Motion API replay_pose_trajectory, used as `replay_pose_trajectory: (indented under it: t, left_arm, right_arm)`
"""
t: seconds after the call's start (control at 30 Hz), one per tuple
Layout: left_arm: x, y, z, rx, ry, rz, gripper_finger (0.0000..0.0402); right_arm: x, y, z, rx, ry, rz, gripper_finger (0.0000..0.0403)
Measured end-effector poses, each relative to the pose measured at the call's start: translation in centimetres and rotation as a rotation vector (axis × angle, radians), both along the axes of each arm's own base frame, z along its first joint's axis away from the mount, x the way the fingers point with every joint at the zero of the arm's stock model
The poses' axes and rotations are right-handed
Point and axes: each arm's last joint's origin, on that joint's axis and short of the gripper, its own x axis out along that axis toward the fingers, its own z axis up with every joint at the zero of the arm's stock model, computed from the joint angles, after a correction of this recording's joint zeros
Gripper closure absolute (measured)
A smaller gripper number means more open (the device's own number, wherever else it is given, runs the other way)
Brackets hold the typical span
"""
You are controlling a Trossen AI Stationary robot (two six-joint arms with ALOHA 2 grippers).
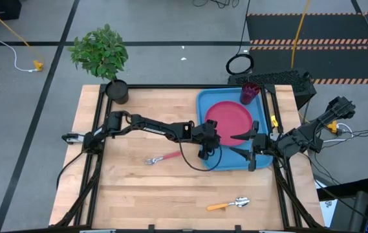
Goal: Pick and place plate/cup/fork/spoon on tray
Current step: Put the pink plate on the blue tray, then put the pink fork on the blue tray
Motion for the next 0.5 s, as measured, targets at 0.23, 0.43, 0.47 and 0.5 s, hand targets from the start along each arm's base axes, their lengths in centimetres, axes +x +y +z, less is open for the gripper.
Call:
replay_pose_trajectory:
  t: [0.23,0.43,0.47,0.5]
  left_arm:
    - [-2.5,-4.0,5.7,-0.072,0.009,0.069,0.0211]
    - [-7.1,-7.7,9.5,-0.265,0.211,0.085,0.0222]
    - [-8.0,-8.3,9.6,-0.285,0.275,0.080,0.0224]
    - [-8.7,-9.0,9.6,-0.301,0.328,0.079,0.0226]
  right_arm:
    - [-0.1,0.1,-0.1,-0.003,0.007,0.006,0.0209]
    - [-0.1,0.1,0.0,-0.017,0.005,0.009,0.0209]
    - [-0.1,0.1,0.1,-0.018,0.000,0.009,0.0209]
    - [-0.1,0.1,0.1,-0.023,-0.005,0.010,0.0209]
